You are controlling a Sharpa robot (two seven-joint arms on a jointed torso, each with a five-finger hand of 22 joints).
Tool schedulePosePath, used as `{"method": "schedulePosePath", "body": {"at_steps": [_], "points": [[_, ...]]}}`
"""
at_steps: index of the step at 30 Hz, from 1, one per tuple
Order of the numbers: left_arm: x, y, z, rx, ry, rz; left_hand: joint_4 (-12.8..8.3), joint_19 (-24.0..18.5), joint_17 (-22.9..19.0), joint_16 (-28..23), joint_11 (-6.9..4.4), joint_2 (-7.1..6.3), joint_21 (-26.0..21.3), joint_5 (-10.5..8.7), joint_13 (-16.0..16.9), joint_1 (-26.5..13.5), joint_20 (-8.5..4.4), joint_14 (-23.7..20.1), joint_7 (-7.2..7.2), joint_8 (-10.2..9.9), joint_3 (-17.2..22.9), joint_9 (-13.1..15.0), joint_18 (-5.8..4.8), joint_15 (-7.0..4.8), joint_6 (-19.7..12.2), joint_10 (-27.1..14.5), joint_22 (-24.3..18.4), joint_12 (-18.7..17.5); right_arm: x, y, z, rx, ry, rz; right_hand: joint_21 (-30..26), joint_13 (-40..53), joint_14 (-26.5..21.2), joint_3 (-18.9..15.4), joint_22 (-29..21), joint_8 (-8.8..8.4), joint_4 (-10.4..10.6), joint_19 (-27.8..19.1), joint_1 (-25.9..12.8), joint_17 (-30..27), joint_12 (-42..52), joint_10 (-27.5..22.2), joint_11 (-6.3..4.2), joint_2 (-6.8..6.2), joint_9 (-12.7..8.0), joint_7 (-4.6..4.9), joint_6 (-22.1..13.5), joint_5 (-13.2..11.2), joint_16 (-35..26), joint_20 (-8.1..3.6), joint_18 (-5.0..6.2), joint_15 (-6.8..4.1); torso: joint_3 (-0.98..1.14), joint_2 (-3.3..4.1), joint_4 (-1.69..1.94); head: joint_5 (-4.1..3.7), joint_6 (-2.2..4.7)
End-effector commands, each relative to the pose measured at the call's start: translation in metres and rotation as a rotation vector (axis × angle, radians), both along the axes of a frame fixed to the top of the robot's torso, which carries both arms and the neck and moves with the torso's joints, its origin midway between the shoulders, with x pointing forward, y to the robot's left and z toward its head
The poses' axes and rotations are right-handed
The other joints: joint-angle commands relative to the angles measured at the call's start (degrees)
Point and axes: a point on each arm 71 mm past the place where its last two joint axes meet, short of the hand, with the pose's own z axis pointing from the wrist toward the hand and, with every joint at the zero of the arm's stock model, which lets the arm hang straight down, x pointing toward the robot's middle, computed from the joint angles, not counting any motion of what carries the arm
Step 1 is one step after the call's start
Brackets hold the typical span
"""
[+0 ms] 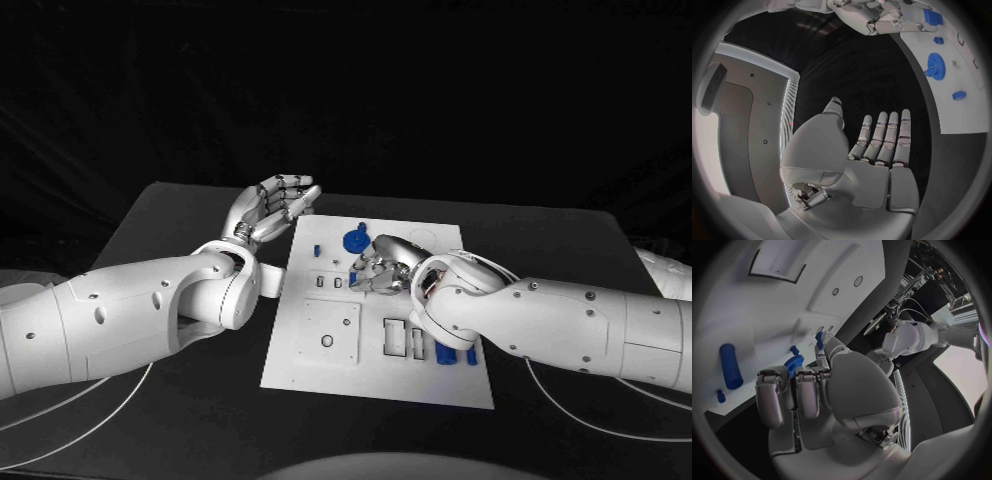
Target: Assemble the parts on the task board
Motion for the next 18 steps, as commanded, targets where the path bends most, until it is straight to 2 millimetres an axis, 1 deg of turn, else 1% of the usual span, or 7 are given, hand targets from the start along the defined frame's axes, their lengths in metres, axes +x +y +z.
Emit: {"method": "schedulePosePath", "body": {"at_steps": [1,5,8,13,16,18], "points": [[-0.0006,-0.0026,0.0014,-0.007,-0.01,-0.022,-0.3,-0.3,-0.1,-0.1,0.08,0.66,-0.1,0.33,-0.1,0.0,-0.1,-0.3,6.68,-0.3,0.2,-0.1,0.8,0.18,0.2,-0.1,-0.1,-0.2,0.0003,0.0007,-0.0023,-0.024,-0.021,-0.02,0.3,15.0,6.0,-0.4,15.1,0.21,0.0,6.0,-0.3,15.1,-0.2,6.0,0.47,0.25,-0.1,0.24,0.0,0.3,0.2,0.4,-0.39,0.41,0.03,-0.05,-0.06,0.02,-0.21],[-0.0005,-0.002,0.0013,-0.007,-0.01,-0.022,-0.3,-0.3,-0.1,-0.1,0.08,0.68,-0.1,0.34,-0.1,0.0,-0.1,-0.3,6.68,-0.3,0.2,-0.1,0.8,0.18,0.2,-0.1,-0.1,-0.2,0.0004,0.0016,-0.0037,-0.025,-0.02,-0.021,0.3,15.0,6.0,-0.5,15.1,0.12,0.1,6.0,-0.4,15.1,-0.2,6.0,0.54,0.22,-0.1,0.31,-0.1,0.3,0.2,0.45,-0.39,0.47,-0.02,-0.12,-0.11,0.04,-0.17],[-0.0006,-0.0019,0.0013,-0.006,-0.01,-0.022,-0.3,-0.3,-0.1,-0.1,0.08,0.68,-0.1,0.35,-0.1,0.1,-0.1,-0.3,6.68,-0.3,0.2,-0.1,0.79,0.18,0.2,-0.1,-0.1,-0.2,0.0009,0.0023,-0.0046,-0.028,-0.018,-0.021,0.3,15.0,6.0,-0.5,15.1,0.07,0.1,6.0,-0.5,15.1,-0.2,6.0,0.57,0.23,-0.1,0.33,-0.1,0.3,0.2,0.48,-0.39,0.5,-0.02,-0.07,-0.05,-0.03,-0.15],[-0.0008,-0.0018,0.0014,-0.007,-0.01,-0.021,-0.3,-0.3,-0.1,-0.1,0.08,0.68,-0.1,0.35,-0.1,0.1,-0.1,-0.3,6.68,-0.3,0.2,-0.1,0.79,0.18,0.2,-0.1,-0.1,-0.2,0.0014,0.0037,-0.005,-0.026,-0.019,-0.02,0.3,15.0,6.0,-0.6,15.1,-0.12,0.2,6.0,-0.7,15.1,-0.2,6.0,0.66,0.26,-0.2,0.42,-0.3,0.3,0.2,0.58,-0.39,0.6,0.01,-0.06,0.03,-0.39,-0.25],[-0.0008,-0.0016,0.0014,-0.006,-0.01,-0.021,-0.3,-0.3,-0.1,-0.1,0.08,0.71,-0.1,0.38,-0.1,0.1,-0.1,-0.3,6.68,-0.3,0.1,-0.1,0.79,0.18,0.2,-0.1,-0.1,-0.2,0.0017,0.0041,-0.0053,-0.027,-0.018,-0.019,0.3,15.0,6.0,-0.6,15.1,-0.21,0.2,6.0,-0.7,15.1,-0.2,6.0,0.7,0.22,-0.3,0.45,-0.4,0.4,0.2,0.63,-0.39,0.64,0.02,-0.07,-0.03,-0.59,-0.27],[-0.0009,-0.0016,0.0016,-0.006,-0.012,-0.02,-0.3,-0.3,-0.1,-0.1,0.08,0.71,-0.1,0.38,-0.1,0.1,-0.1,-0.3,6.68,-0.3,0.1,-0.1,0.79,0.18,0.2,-0.1,-0.1,-0.2,0.0018,0.0039,-0.0054,-0.027,-0.017,-0.019,0.3,15.0,6.0,-0.6,15.1,-0.21,0.2,6.0,-0.7,15.1,-0.2,6.0,0.7,0.22,-0.3,0.45,-0.4,0.4,0.2,0.63,-0.39,0.64,0.0,0.0,0.03,-0.84,0.0]]}}
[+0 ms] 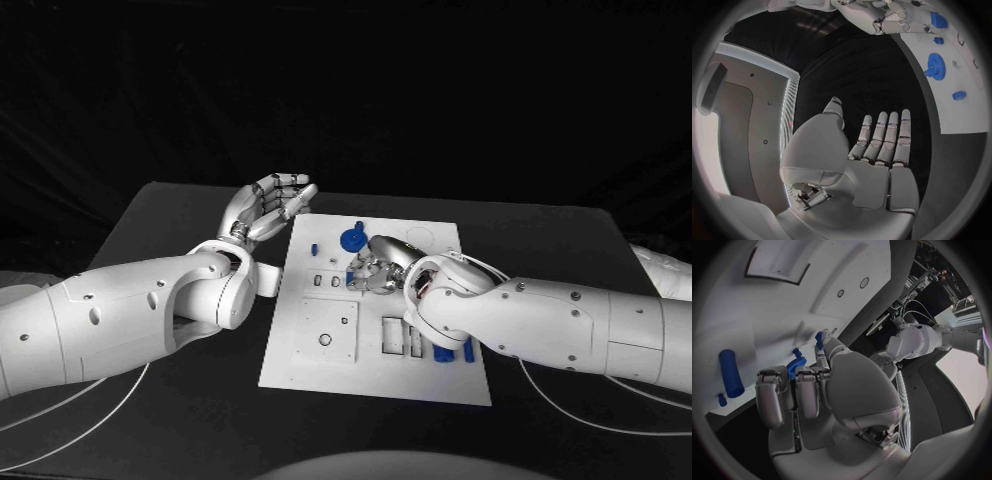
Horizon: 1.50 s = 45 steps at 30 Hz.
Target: Assemble the parts on the task board
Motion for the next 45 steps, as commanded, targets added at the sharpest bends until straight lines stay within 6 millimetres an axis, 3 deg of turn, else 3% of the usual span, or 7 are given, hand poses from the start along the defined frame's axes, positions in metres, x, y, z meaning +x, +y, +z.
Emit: {"method": "schedulePosePath", "body": {"at_steps": [1,9,29,37,45], "points": [[-0.0009,-0.0023,0.0017,-0.006,-0.013,-0.019,-0.3,-0.3,-0.1,-0.1,0.09,0.48,-0.1,0.38,-0.1,-0.1,-0.1,-0.3,6.68,-0.3,0.1,-0.1,0.79,0.18,0.2,-0.1,-0.1,-0.2,0.0003,-0.0001,-0.0002,-0.01,-0.008,0.0,0.3,14.9,6.0,-0.3,15.1,0.1,-0.1,6.0,-0.6,15.1,-0.3,6.1,0.44,0.09,0.0,0.27,-0.2,0.4,0.2,0.23,-0.38,0.25,0.01,0.1,0.06,-0.45,0.29],[-0.0016,-0.0018,0.0022,-0.006,-0.016,-0.018,-0.3,-0.4,-0.1,-0.1,0.08,0.53,-0.1,0.41,-0.1,-0.1,-0.1,-0.3,6.68,-0.3,0.1,-0.1,0.78,0.18,0.2,-0.1,-0.1,-0.2,0.0013,0.0012,-0.0011,-0.012,-0.002,0.003,0.3,14.9,6.0,-0.3,15.1,0.0,0.0,6.0,-0.7,15.1,-0.3,6.1,0.49,0.06,0.0,0.32,-0.3,0.4,0.2,0.28,-0.38,0.3,0.03,0.09,-0.01,0.0,0.01],[-0.0026,-0.0006,0.0025,-0.006,-0.014,-0.015,-0.3,-0.4,-0.1,-0.1,0.08,0.53,-0.1,0.41,-0.1,-0.1,-0.1,-0.3,6.68,-0.3,0.1,-0.1,0.78,0.18,0.2,-0.1,-0.1,-0.2,0.0036,0.0073,-0.0041,-0.014,0.004,0.004,0.3,14.9,6.0,-0.4,15.1,-0.14,0.0,6.0,-0.9,15.1,-0.3,6.1,0.55,0.06,-0.1,0.37,-0.6,0.4,0.2,0.36,-0.38,0.37,0.01,0.03,0.0,0.04,-0.23],[-0.0026,0.0002,0.0025,-0.005,-0.013,-0.014,-0.3,-0.4,-0.1,-0.1,0.08,0.53,-0.1,0.41,-0.1,-0.1,-0.1,-0.3,6.68,-0.3,0.1,-0.1,0.78,0.18,0.2,-0.1,-0.1,-0.2,0.0026,0.0081,-0.0056,-0.015,0.011,0.01,0.3,14.9,6.0,-0.4,15.1,-0.19,0.0,6.0,-0.9,15.1,-0.3,6.1,0.58,0.04,-0.2,0.41,-0.7,0.4,0.2,0.39,-0.38,0.4,0.0,0.03,-0.14,0.0,-0.35],[-0.0025,0.0004,0.0024,-0.006,-0.011,-0.015,-0.3,-0.4,-0.1,-0.1,0.08,0.53,-0.1,0.41,-0.1,-0.1,-0.1,-0.3,6.68,-0.3,0.1,-0.1,0.78,0.18,0.2,-0.1,-0.1,-0.2,0.0011,0.0097,-0.0067,-0.017,0.019,0.018,0.3,14.9,6.0,-0.8,15.1,-0.31,-0.1,6.0,-1.2,15.1,-0.3,6.1,0.71,-0.63,-0.4,0.53,-1.1,0.2,0.2,0.58,-0.38,0.54,0.03,-0.02,-0.06,-0.11,-0.46]]}}
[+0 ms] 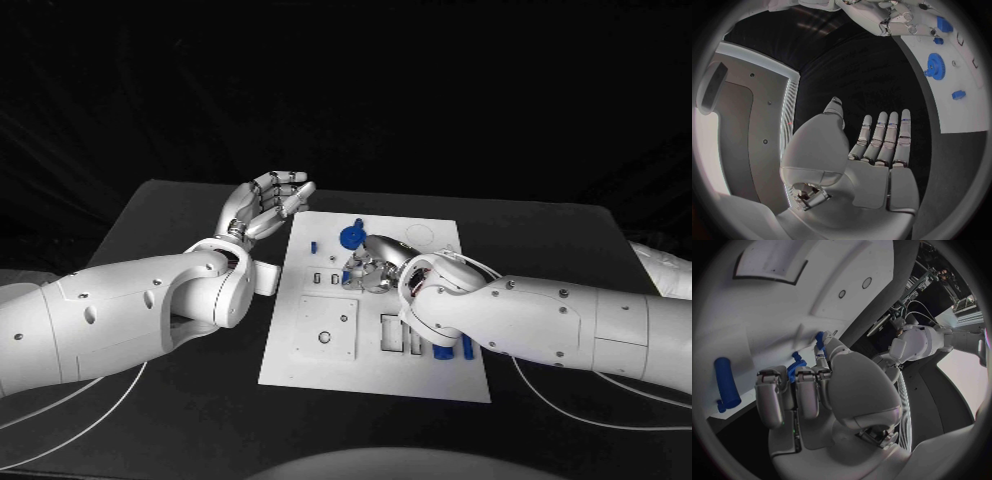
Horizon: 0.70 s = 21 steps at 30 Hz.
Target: Assemble the parts on the task board
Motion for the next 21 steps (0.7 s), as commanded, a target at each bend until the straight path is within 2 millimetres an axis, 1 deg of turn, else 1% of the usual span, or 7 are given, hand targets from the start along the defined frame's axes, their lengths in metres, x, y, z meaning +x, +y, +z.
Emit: {"method": "schedulePosePath", "body": {"at_steps": [1,5,8,11,13,16,21], "points": [[-0.0005,-0.0016,0.0016,-0.004,-0.012,-0.015,-0.3,-0.4,-0.1,-0.1,0.08,0.53,-0.1,0.19,-0.1,-0.1,-0.1,-0.3,6.68,-0.3,0.1,-0.1,0.78,0.18,0.2,-0.1,-0.1,-0.2,-0.0011,0.0018,-0.0012,-0.011,0.01,0.015,0.3,15.0,6.0,-0.5,15.1,-0.23,0.0,6.0,-0.5,15.1,-0.4,6.0,0.42,-0.28,-0.2,0.11,-0.6,0.0,0.2,0.62,-0.39,0.57,0.0,-0.07,0.0,-0.1,-0.12],[-0.0003,-0.0006,0.0015,-0.003,-0.011,-0.013,-0.3,-0.4,-0.1,-0.1,0.08,0.6,-0.1,0.27,-0.1,0.1,-0.1,-0.2,6.67,-0.3,0.1,0.0,0.78,0.18,0.3,-0.1,-0.1,-0.1,-0.0005,0.0012,-0.0021,-0.016,0.014,0.015,0.3,15.0,6.0,-0.8,15.1,-0.29,0.0,6.0,-0.8,15.1,-0.4,6.0,0.73,-0.84,-0.7,0.48,-1.8,-0.1,0.2,0.82,-0.39,0.76,-0.01,-0.04,-0.01,-0.16,-0.22],[-0.0002,-0.0007,0.0014,-0.003,-0.011,-0.014,-0.3,-0.4,-0.1,-0.1,0.08,0.61,-0.1,0.27,-0.1,0.1,-0.1,-0.2,6.67,-0.3,0.1,0.0,0.78,0.18,0.3,-0.1,-0.1,-0.1,-0.0005,0.001,-0.0025,-0.019,0.017,0.016,0.3,15.0,6.0,-1.7,15.1,-0.26,0.3,6.0,-2.1,15.1,-0.4,6.0,1.26,-2.0,-1.1,1.09,-3.2,-0.2,0.2,1.15,-0.39,1.14,0.0,-0.05,0.07,-0.26,-0.21],[-0.0001,-0.0007,0.0014,-0.003,-0.01,-0.014,-0.3,-0.4,-0.1,-0.1,0.08,0.61,-0.1,0.27,-0.1,0.1,-0.1,-0.2,6.67,-0.3,0.1,0.0,0.78,0.18,0.3,-0.1,-0.1,-0.1,-0.0004,0.001,-0.0028,-0.023,0.017,0.018,0.3,15.0,6.0,-2.4,15.1,-0.24,0.3,6.0,-2.8,15.1,-0.4,6.0,1.6,-3.08,-1.5,1.42,-4.4,-0.2,0.2,1.46,-0.39,1.47,0.03,-0.01,0.03,-0.23,-0.15],[-0.0001,-0.0007,0.0013,-0.003,-0.01,-0.014,-0.3,-0.4,-0.1,-0.1,0.08,0.61,-0.1,0.27,-0.1,0.1,-0.1,-0.2,6.67,-0.3,0.1,0.0,0.78,0.18,0.3,-0.1,-0.1,-0.1,-0.0004,0.0011,-0.003,-0.025,0.018,0.02,0.3,15.0,6.0,-2.8,15.1,-0.3,0.2,6.0,-3.2,15.1,-0.4,6.0,1.93,-3.84,-1.7,1.87,-5.5,-0.3,0.2,1.66,-0.39,1.7,0.02,-0.02,0.05,-0.24,-0.09],[-0.0002,-0.0006,0.0014,-0.004,-0.01,-0.015,-0.3,-0.4,-0.1,-0.1,0.08,0.61,-0.1,0.27,-0.1,0.1,-0.1,-0.2,6.67,-0.3,0.1,0.0,0.78,0.18,0.3,-0.1,-0.1,-0.1,-0.0006,0.0011,-0.0027,-0.025,0.014,0.021,0.3,15.0,6.0,-3.1,15.1,-0.29,-0.1,6.0,-3.2,15.1,-0.4,6.0,2.47,-4.52,-1.9,2.42,-7.4,-0.3,0.2,2.07,-0.39,2.17,0.02,0.0,0.1,-0.3,-0.03],[-0.0003,-0.0006,0.0014,-0.004,-0.01,-0.015,-0.3,-0.4,-0.1,-0.1,0.08,0.65,-0.1,0.3,0.0,0.1,-0.1,-0.2,6.67,-0.4,0.0,0.0,0.77,0.18,0.3,-0.1,-0.1,-0.1,-0.0008,-0.0007,-0.0009,-0.01,-0.005,0.014,0.3,15.0,6.0,-3.1,15.1,-0.29,-0.4,6.0,-3.0,15.1,-0.4,6.0,2.99,-5.25,-2.0,2.94,-10.5,-0.1,0.2,2.61,-0.39,2.67,0.02,0.01,0.11,-0.29,0.0]]}}
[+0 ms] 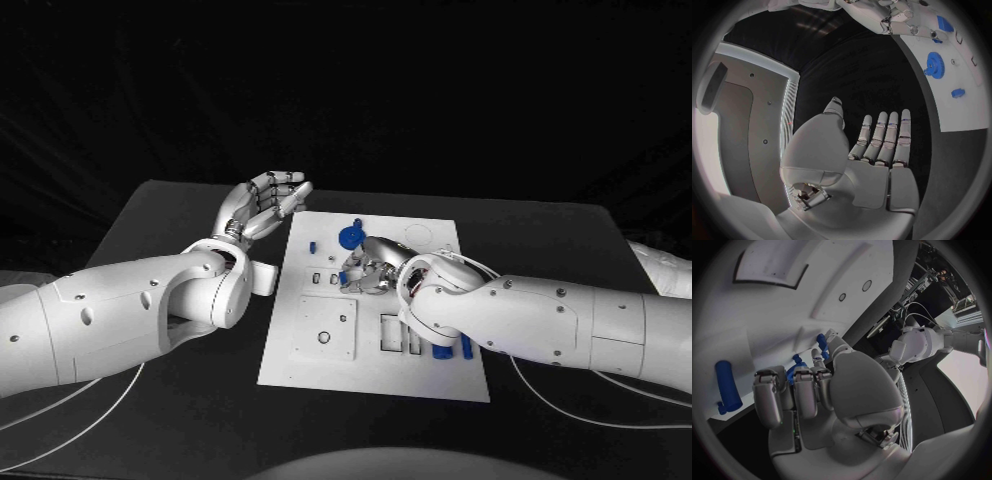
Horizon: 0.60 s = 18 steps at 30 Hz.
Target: Assemble the parts on the task board
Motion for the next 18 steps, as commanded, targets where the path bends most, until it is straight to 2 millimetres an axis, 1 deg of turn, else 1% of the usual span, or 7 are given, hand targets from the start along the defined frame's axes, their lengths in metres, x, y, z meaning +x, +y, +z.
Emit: {"method": "schedulePosePath", "body": {"at_steps": [1,8,12,13,15,17,18], "points": [[-0.001,-0.002,0.002,-0.005,-0.011,-0.018,-0.3,-0.4,-0.1,-0.1,0.08,0.65,-0.1,0.3,-0.1,0.1,-0.1,-0.2,6.67,-0.4,0.0,0.0,0.78,0.18,0.3,-0.1,-0.1,-0.1,-0.001,-0.001,0.002,0.007,-0.022,0.004,0.3,15.1,6.0,-0.1,15.1,-0.22,-0.2,6.0,0.0,15.1,-0.2,6.0,0.59,-0.73,-0.1,0.18,-1.7,-0.1,0.2,0.62,-0.38,0.45,0.0,0.05,0.02,0.03,0.03],[-0.001,0.0,0.002,0.005,-0.002,-0.019,-0.3,-0.4,-0.1,-0.1,0.1,0.67,-0.1,0.34,-0.1,0.2,-0.1,-0.2,6.69,-0.4,0.0,-0.1,0.78,0.18,0.2,-0.2,-0.1,-0.2,-0.003,-0.013,0.01,0.085,-0.087,-0.026,0.3,15.1,6.0,-0.5,15.1,-0.03,0.9,6.0,-1.4,15.1,-0.2,6.0,0.95,-1.53,0.1,0.58,-3.1,-0.8,0.2,1.02,-0.38,0.77,0.02,0.01,-0.11,0.62,0.22],[-0.001,0.003,0.003,0.034,0.019,-0.023,-0.2,1.6,0.3,0.7,-0.02,0.84,1.3,0.41,0.1,0.4,-0.17,1.2,6.67,-0.9,-0.8,-0.2,1.4,-0.17,-0.6,0.4,0.4,0.1,-0.005,-0.025,0.025,0.164,-0.114,-0.041,0.3,15.1,6.0,-0.6,15.1,0.13,2.6,6.0,-3.0,15.1,-0.2,6.0,1.25,-1.13,0.2,0.9,-3.1,-0.8,0.2,1.3,-0.38,1.05,0.13,-0.06,-0.17,1.05,0.23],[0.0,0.003,0.005,0.044,0.026,-0.026,-0.2,2.7,0.7,1.4,-0.26,0.99,2.1,0.4,0.3,0.4,-0.22,2.5,6.52,-1.0,-1.1,-0.3,1.76,-0.52,-0.8,1.5,0.7,0.6,-0.005,-0.029,0.03,0.185,-0.119,-0.046,0.3,15.1,6.0,-0.6,15.1,0.18,2.9,6.0,-3.4,15.1,-0.2,6.0,1.31,-0.85,0.2,0.96,-3.0,-0.7,0.2,1.36,-0.38,1.11,0.17,-0.11,-0.2,1.09,0.19],[0.004,0.003,0.01,0.069,0.043,-0.038,-0.3,6.5,2.0,4.2,-1.24,1.34,4.8,0.37,1.0,0.0,-0.53,8.3,5.88,-1.3,-1.9,-0.4,2.87,-2.0,-1.6,5.4,1.8,2.5,-0.005,-0.038,0.042,0.223,-0.126,-0.051,0.3,15.1,6.0,-0.7,15.1,0.3,3.8,6.0,-4.3,15.1,-0.2,6.0,1.43,-0.15,0.3,1.09,-2.7,-0.1,0.2,1.49,-0.38,1.24,0.27,-0.25,-0.32,1.46,0.21],[0.007,0.003,0.014,0.095,0.068,-0.053,-0.3,8.8,2.7,5.3,-2.12,1.51,6.5,0.6,1.7,0.0,-1.11,11.7,5.26,-1.2,-2.5,-0.5,3.06,-2.97,-1.9,9.6,2.5,4.3,-0.006,-0.046,0.051,0.245,-0.123,-0.05,0.3,15.1,6.0,-0.7,15.1,0.5,4.2,6.0,-4.8,15.1,-0.2,6.0,1.49,0.47,0.4,1.15,-2.3,0.1,0.2,1.6,-0.38,1.35,0.32,-0.35,-0.33,1.67,0.26],[0.009,0.003,0.016,0.115,0.087,-0.066,-0.3,10.3,3.2,6.1,-2.83,1.58,7.6,1.12,2.4,0.1,-1.66,13.9,4.72,-1.2,-2.7,-0.5,3.11,-3.68,-2.0,12.9,3.0,5.8,-0.006,-0.052,0.057,0.254,-0.118,-0.047,0.3,15.1,6.0,-0.6,15.1,0.66,4.5,6.0,-5.1,15.1,-0.2,6.0,1.5,1.0,0.5,1.13,-1.8,0.0,0.2,1.66,-0.38,1.4,0.33,-0.39,-0.34,1.68,0.29]]}}
